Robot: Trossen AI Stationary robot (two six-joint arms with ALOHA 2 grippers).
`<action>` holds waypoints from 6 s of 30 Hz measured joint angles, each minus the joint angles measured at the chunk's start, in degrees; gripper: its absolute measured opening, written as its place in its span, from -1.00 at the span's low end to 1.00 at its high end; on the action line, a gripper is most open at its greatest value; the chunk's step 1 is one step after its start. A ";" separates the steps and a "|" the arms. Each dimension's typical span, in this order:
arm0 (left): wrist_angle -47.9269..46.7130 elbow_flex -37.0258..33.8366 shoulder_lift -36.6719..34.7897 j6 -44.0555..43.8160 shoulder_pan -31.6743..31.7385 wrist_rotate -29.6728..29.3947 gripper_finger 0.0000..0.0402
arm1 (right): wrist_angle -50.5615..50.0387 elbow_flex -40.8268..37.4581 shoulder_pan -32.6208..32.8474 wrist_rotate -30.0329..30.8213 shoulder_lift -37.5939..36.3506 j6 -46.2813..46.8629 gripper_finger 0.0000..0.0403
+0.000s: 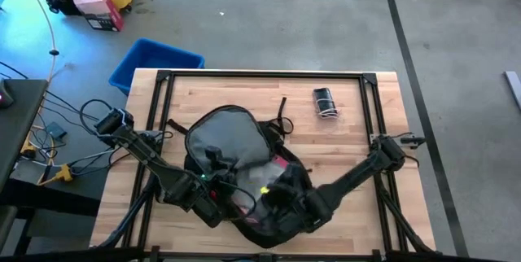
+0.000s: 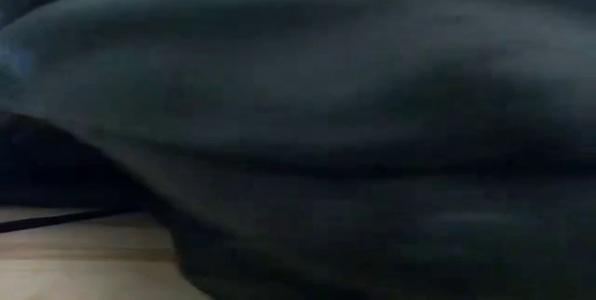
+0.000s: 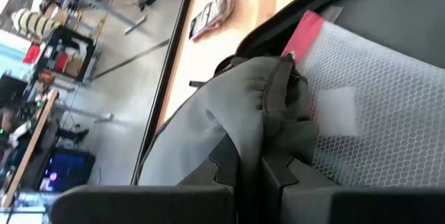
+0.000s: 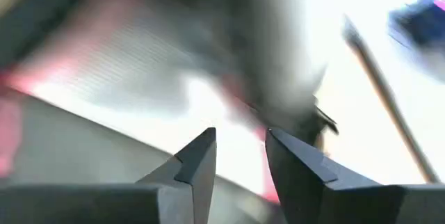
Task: Unpack backpack
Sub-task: Put the pink cellphone into the black backpack
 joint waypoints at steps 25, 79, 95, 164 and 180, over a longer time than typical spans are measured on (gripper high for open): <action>-1.06 -7.96 -0.05 -6.38 -0.12 0.07 -1.00 | 1.87 -34.14 -68.47 -35.04 -16.59 -15.17 0.88; 1.58 -7.96 -0.16 -4.34 2.92 2.40 -0.99 | 14.46 -46.76 -60.71 -35.48 -25.52 -21.01 -0.68; 1.58 -7.96 -0.16 -5.63 2.70 3.76 -0.99 | 14.51 -43.59 -50.35 -28.23 -30.14 -17.58 -0.48; 4.86 -7.96 -0.14 -0.90 4.69 6.03 -0.99 | 37.95 -48.69 -48.45 -37.20 -30.18 -28.63 0.68; -0.91 -8.16 -0.12 -5.20 4.77 4.30 -0.99 | 49.17 -41.91 -28.14 -39.89 -29.09 -33.20 0.68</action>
